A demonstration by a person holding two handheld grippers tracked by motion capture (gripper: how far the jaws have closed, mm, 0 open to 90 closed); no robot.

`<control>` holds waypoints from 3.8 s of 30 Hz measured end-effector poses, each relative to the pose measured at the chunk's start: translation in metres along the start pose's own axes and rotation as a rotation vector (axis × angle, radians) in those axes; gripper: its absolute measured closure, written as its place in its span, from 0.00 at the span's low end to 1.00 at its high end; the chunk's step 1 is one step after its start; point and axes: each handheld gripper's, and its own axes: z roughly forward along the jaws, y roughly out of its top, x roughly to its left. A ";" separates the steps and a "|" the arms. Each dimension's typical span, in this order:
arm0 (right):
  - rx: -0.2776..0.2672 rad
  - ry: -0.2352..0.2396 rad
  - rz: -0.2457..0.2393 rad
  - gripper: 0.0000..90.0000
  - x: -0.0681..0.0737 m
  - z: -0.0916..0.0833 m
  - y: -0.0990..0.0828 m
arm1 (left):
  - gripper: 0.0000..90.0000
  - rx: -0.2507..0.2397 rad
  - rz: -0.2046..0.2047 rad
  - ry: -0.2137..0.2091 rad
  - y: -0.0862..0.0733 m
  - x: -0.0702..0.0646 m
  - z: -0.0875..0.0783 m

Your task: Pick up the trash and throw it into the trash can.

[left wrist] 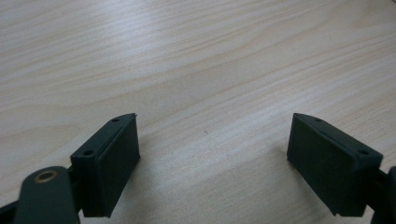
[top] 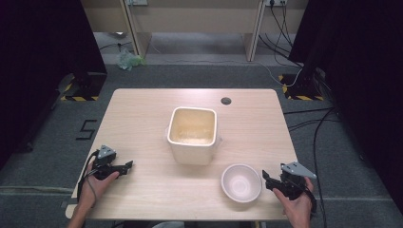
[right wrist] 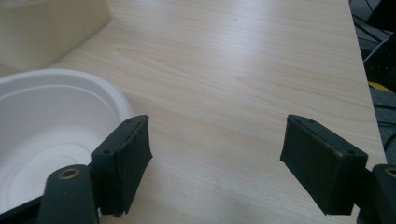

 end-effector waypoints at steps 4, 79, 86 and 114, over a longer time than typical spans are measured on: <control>-0.011 0.011 -0.015 0.29 0.007 -0.005 0.005 | 0.17 0.000 0.000 0.000 0.000 0.000 0.000; -0.217 0.233 -0.086 0.93 0.026 -0.007 0.054 | 0.17 0.000 0.000 0.000 0.000 0.000 0.000; -0.248 0.215 -0.067 0.92 0.017 -0.011 0.064 | 0.17 0.002 0.000 -0.001 0.000 0.000 0.000; -0.321 0.216 -0.068 0.92 0.017 -0.016 0.101 | 0.17 0.002 0.000 -0.001 0.000 0.000 0.000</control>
